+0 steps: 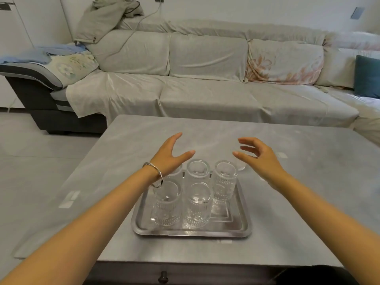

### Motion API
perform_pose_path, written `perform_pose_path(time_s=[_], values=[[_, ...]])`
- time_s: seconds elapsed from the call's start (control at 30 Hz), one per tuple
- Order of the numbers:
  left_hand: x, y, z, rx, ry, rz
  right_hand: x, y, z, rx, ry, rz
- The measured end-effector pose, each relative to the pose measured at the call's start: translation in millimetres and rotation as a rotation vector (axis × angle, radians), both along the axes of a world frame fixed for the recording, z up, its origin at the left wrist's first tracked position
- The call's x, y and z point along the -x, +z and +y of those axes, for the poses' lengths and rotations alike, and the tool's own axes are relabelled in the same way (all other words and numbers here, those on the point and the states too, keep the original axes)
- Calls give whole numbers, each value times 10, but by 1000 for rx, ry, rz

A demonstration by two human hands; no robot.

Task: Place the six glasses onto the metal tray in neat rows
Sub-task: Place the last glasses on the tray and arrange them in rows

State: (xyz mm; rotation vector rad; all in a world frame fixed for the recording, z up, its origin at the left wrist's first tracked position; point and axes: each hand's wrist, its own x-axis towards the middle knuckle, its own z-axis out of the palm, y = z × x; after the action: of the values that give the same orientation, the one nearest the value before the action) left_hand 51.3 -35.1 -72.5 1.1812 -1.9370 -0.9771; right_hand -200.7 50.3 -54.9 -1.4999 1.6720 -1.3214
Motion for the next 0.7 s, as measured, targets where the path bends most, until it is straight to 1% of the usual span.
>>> perform_pose_path(time_s=[0.07,0.17,0.33,0.43,0.53,0.7], values=[[148,38,-118,5,-15,-21,195,-31,-130,-26,-69,2],[330,16,-276,-28,-44,-81,435,-119,-340,-99,-118,44],[513,-116,-485,-90,-103,-225,665,-283,-664,-217,-124,76],[570,-179,-578,-117,-126,-271,692,-383,-815,-264,-95,100],[607,-214,-639,-137,-141,-288,662,-490,-919,-258,-92,99],[638,-203,-654,-134,-156,-288,633,-557,-951,-160,-165,98]])
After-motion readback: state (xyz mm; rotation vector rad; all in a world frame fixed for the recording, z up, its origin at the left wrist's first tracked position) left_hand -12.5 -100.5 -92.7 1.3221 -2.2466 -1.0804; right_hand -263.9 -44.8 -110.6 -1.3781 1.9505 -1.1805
